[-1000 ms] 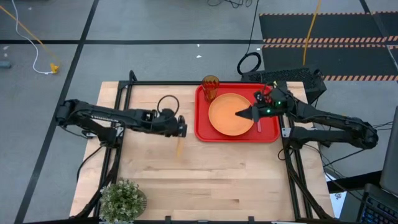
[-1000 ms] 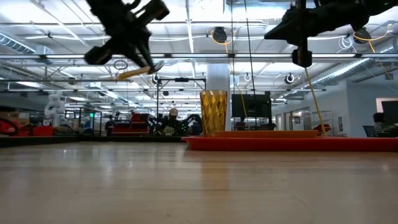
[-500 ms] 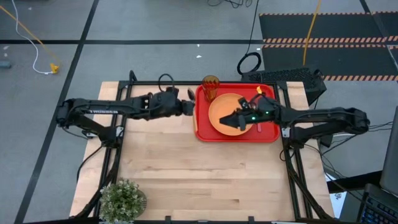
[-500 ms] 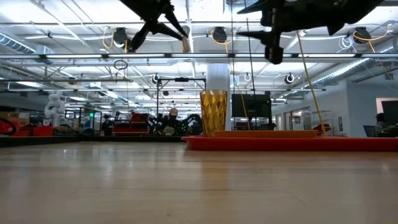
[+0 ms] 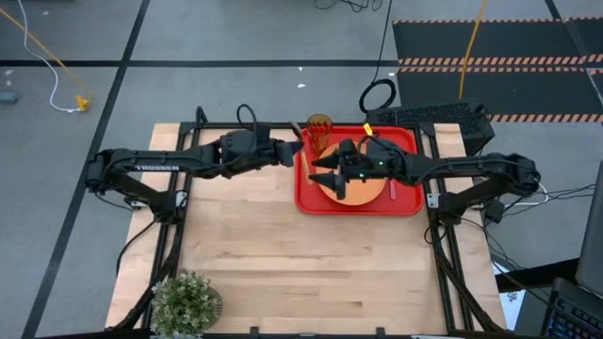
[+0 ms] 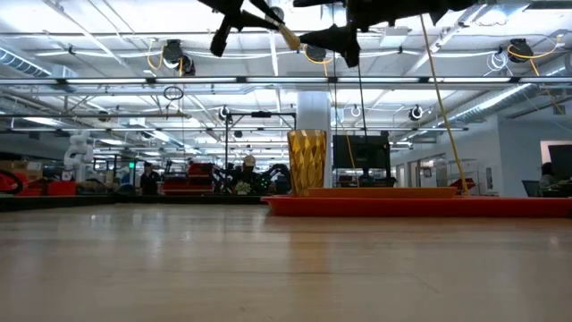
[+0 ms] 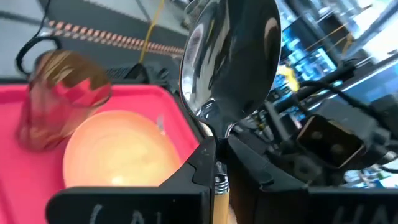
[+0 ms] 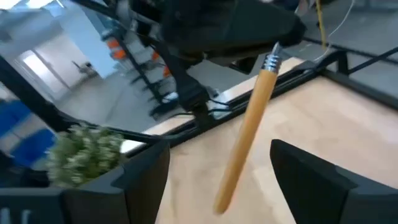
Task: Pick and place plate/cup/fork/spoon on tray
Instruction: Put the yellow spoon on the red tray to the right side of the pink fork
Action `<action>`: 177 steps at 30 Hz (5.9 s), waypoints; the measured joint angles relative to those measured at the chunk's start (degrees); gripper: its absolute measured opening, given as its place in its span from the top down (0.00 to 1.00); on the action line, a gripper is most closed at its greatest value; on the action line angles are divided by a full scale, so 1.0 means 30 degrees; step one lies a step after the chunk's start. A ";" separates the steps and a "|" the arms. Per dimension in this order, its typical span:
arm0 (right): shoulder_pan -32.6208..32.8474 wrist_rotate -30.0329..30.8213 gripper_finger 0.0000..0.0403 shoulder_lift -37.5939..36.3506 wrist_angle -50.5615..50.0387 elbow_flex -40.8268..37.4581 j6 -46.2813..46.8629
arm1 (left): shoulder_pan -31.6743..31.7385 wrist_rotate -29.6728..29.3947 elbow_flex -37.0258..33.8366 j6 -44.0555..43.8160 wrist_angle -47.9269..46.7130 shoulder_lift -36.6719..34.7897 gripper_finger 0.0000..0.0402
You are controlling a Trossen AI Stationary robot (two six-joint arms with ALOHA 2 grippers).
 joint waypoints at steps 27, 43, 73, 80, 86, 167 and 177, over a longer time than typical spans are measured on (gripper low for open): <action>-0.0459 0.1821 0.86 0.1308 -0.1431 0.1444 0.1101 | 0.0073 -0.0212 -0.0036 0.2253 0.1942 0.0000 0.94; -0.2060 -0.1052 0.96 0.1053 -0.0835 0.1444 0.3172 | 0.0249 0.1039 -0.0036 0.2332 0.1915 -0.0239 0.70; -0.6368 -0.6671 0.96 -0.2065 0.3660 0.1430 0.8980 | 0.0852 0.5635 -0.0042 0.1936 0.4312 0.0083 0.39; -0.6346 -0.7177 0.96 -0.2044 0.3523 0.1168 0.9950 | 0.0851 0.7051 -0.0007 0.0075 0.6500 0.1267 0.29; -0.6346 -0.7163 0.96 -0.2036 0.3525 0.0861 1.0884 | 0.0852 0.7100 -0.0007 -0.0949 0.6696 0.1523 0.23; -0.5046 0.0517 0.46 -0.1746 -0.7281 0.7615 0.3096 | 0.1532 0.0084 0.0000 0.6814 0.3127 0.2023 0.92; -0.4415 0.5374 0.45 -0.0137 -0.9667 0.9804 -0.1031 | 0.0818 -0.4409 0.0000 0.7731 0.1634 0.2033 0.92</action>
